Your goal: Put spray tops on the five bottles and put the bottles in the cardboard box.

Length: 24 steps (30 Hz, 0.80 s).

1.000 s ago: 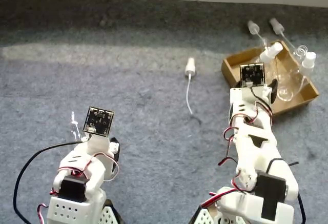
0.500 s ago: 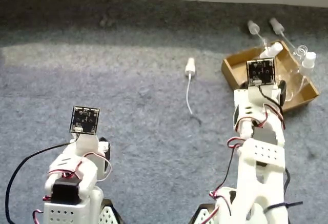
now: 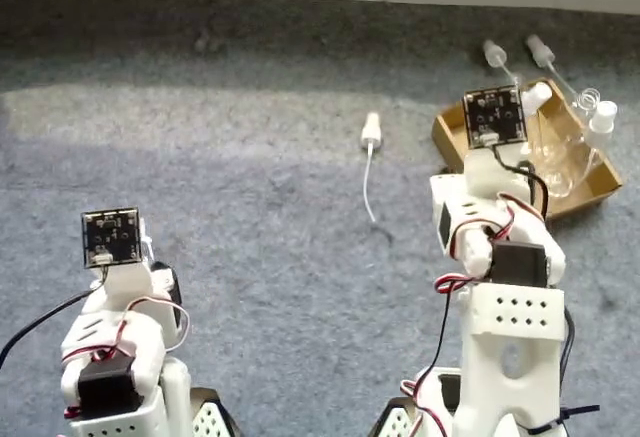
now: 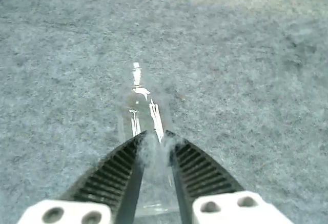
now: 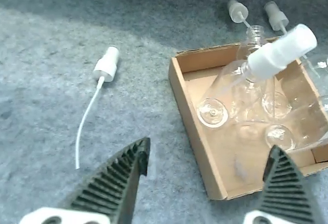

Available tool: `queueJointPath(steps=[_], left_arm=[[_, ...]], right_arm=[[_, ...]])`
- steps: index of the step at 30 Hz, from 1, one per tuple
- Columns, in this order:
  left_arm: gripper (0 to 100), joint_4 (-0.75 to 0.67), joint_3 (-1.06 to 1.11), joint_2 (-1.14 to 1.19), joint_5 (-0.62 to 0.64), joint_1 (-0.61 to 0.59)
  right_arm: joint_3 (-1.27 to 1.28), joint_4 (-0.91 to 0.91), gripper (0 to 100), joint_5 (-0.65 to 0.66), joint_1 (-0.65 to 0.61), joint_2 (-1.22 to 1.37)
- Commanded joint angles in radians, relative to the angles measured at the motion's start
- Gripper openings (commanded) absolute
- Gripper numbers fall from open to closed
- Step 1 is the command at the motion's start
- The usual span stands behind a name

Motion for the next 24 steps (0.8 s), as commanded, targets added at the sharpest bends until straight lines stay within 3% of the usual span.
queueJointPath(steps=[1, 6, 12, 16, 24], left_arm=[[0, 0.003, -0.081, -0.010, -0.002, -0.113], [0, -0.035, -0.081, -0.010, 0.009, -0.176], [0, -0.184, 0.036, -0.010, 0.178, -0.188], [0, -0.272, 0.079, -0.010, 0.183, -0.280], [1, -0.298, 0.076, -0.010, 0.181, -0.449]], right_arm=[[-0.093, 0.081, 31.4, -0.018, -0.099, -0.030], [-0.093, 0.137, 31.4, -0.121, -0.206, -0.030], [-0.093, 0.137, 31.4, -0.204, -0.361, -0.028], [-0.093, 0.137, 31.4, -0.264, -0.410, -0.027], [-0.108, 0.130, 31.4, -0.269, -0.584, -0.013]])
